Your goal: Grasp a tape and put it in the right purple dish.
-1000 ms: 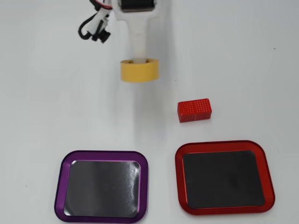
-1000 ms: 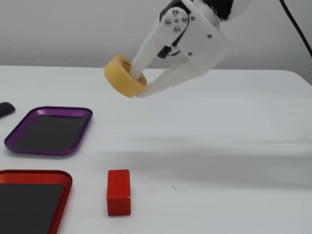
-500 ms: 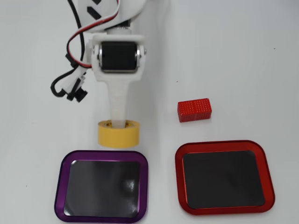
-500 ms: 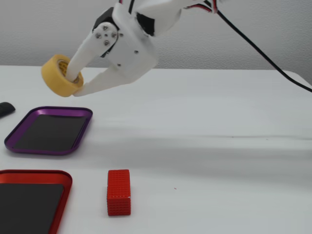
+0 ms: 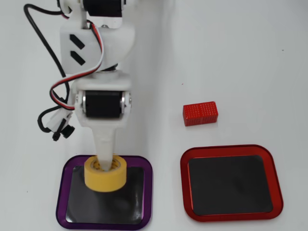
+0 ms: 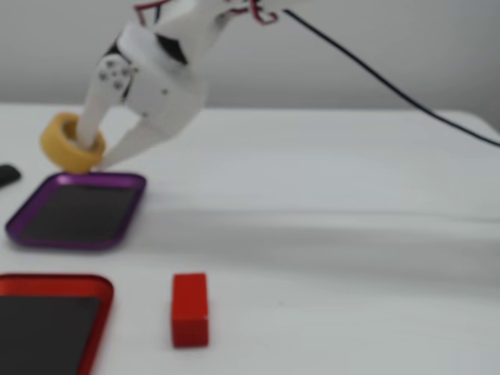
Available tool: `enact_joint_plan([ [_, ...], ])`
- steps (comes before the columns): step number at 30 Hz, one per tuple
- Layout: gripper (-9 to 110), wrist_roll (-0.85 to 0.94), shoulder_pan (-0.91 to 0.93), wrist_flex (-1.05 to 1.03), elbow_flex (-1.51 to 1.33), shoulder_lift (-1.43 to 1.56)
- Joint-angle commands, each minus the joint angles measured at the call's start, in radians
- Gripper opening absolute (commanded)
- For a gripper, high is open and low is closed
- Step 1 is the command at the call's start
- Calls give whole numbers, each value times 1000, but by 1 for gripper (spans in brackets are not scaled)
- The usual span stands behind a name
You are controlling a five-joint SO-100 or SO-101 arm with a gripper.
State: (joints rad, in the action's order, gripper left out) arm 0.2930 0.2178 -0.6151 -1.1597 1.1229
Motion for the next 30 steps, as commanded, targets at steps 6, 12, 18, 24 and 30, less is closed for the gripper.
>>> enact_joint_plan([
  [6,10,0,3,-150,48,28],
  [12,10,-80,-6,-339,48,227],
  [18,10,-153,-11,-515,23,548],
  [24,9,-265,-11,-698,-101,841],
  [30,9,-328,-12,-801,-360,1141],
])
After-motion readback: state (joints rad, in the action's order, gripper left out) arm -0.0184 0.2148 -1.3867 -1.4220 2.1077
